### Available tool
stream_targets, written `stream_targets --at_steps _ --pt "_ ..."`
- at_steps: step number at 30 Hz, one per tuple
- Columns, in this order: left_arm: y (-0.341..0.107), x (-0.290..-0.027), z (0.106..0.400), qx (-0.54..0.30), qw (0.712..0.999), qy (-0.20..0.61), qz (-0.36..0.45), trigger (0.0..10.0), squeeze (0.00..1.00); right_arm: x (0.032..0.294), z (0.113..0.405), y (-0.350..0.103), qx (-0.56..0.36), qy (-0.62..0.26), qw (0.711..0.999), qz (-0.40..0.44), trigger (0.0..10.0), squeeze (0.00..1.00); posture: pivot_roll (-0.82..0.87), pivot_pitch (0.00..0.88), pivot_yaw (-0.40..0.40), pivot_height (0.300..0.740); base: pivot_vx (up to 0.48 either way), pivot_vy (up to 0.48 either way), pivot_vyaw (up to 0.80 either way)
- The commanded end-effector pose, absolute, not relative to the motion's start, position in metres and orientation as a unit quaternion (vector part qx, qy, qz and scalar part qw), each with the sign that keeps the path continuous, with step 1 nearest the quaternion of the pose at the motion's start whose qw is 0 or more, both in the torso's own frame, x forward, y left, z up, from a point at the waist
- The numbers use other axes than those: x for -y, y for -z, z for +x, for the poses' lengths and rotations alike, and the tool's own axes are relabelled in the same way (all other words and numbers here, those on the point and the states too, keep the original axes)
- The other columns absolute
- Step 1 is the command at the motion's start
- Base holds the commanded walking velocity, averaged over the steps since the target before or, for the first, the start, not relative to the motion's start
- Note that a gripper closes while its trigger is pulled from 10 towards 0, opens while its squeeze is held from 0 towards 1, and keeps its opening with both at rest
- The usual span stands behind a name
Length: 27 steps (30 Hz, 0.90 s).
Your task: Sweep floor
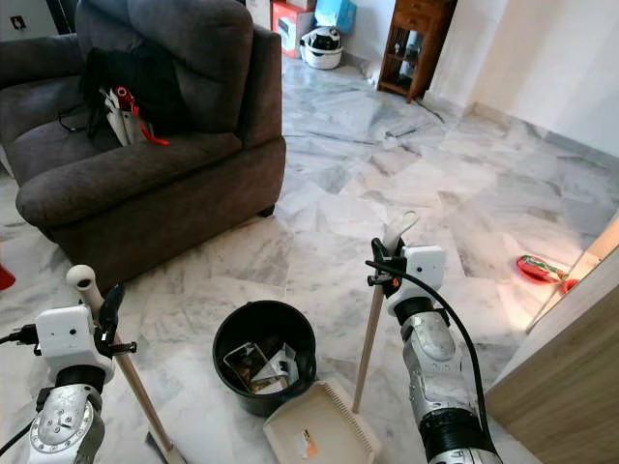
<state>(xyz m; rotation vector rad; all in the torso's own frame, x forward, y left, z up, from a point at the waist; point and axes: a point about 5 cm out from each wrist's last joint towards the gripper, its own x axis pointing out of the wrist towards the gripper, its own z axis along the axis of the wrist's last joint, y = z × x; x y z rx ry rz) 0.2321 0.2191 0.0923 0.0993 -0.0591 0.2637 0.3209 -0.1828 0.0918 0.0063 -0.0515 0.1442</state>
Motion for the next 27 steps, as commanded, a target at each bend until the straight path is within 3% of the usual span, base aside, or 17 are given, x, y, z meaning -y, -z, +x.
stream_targets --at_steps 1,14,27 --pt "-0.1005 -0.2188 0.2341 0.052 0.989 -0.128 0.061 10.0 0.0 0.1805 0.3243 -0.11 0.071 -0.078 0.994 0.009 10.0 0.0 0.01 0.037 -0.056 0.74 0.0 0.0 0.0" --pt "-0.0996 -0.2177 0.2336 0.052 0.988 -0.129 0.062 10.0 0.0 0.182 0.3237 -0.1101 0.069 -0.079 0.994 0.009 10.0 0.0 0.01 0.048 -0.06 0.74 0.0 0.0 0.0" --pt "-0.0994 -0.217 0.2331 0.052 0.988 -0.128 0.061 10.0 0.0 0.181 0.3238 -0.1103 0.069 -0.083 0.994 0.01 10.0 0.0 0.01 0.049 -0.06 0.74 -0.269 0.0 0.0"
